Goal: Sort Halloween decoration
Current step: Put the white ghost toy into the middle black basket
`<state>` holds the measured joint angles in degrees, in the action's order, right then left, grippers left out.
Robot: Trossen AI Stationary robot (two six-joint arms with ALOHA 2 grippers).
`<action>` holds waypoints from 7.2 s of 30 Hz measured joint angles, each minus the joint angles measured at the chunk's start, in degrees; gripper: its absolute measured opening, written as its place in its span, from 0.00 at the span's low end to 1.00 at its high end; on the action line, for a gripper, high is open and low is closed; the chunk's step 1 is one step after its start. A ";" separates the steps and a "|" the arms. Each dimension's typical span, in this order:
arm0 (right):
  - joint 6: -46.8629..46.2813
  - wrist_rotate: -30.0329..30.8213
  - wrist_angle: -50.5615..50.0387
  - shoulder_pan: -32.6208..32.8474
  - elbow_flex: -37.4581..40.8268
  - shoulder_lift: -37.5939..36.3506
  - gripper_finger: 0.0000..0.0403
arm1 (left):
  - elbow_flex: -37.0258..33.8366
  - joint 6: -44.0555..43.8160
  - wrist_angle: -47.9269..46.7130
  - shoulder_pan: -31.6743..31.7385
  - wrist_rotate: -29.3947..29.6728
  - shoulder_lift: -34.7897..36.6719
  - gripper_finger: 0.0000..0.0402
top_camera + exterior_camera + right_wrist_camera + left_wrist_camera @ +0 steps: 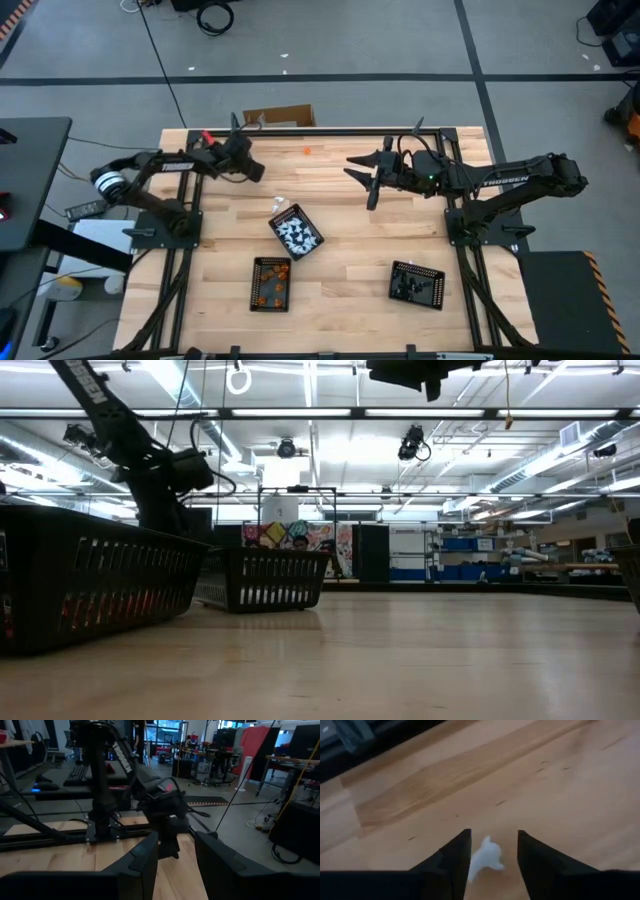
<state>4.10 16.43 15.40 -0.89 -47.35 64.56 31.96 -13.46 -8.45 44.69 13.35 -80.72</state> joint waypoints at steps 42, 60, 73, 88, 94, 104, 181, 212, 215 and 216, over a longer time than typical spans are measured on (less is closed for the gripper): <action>0.59 -0.02 -1.09 0.53 0.00 0.02 0.33 | 4.14 -5.44 -19.74 -0.99 12.84 -3.68 0.43; 0.59 -1.18 -1.05 0.55 0.00 0.02 0.33 | 4.24 -0.66 -18.61 0.91 6.86 -3.59 0.31; 0.59 -1.16 -1.00 0.55 0.00 0.02 0.33 | 4.26 2.74 -18.41 1.29 6.07 -3.55 0.07; 0.59 -1.16 -1.00 0.55 0.00 0.02 0.33 | 4.05 5.78 -18.26 0.39 5.39 -2.06 0.00; 0.59 -1.14 -1.08 0.55 0.00 0.01 0.33 | 4.07 6.10 -18.12 -1.43 1.16 4.90 0.00; 0.90 0.57 -1.81 0.48 0.00 0.00 0.33 | 4.14 3.28 -15.17 -17.39 -29.81 16.22 0.00; 3.44 -5.73 1.64 2.38 0.02 0.00 0.33 | 7.90 -5.69 -35.68 -1.77 14.82 -6.00 0.38; 3.61 -6.06 0.57 2.67 0.02 0.00 0.33 | 21.55 32.07 -56.79 -2.80 27.20 -33.30 0.59; 3.61 -6.08 0.59 2.67 0.02 0.00 0.33 | 21.59 37.31 -55.96 -2.83 27.48 -33.27 0.57; 3.61 -6.08 0.57 2.67 0.02 0.00 0.33 | 21.61 39.01 -55.57 -2.88 27.45 -33.23 0.55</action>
<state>7.71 10.35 15.97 1.78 -47.33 64.55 53.56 25.55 -64.02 41.81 40.80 -113.95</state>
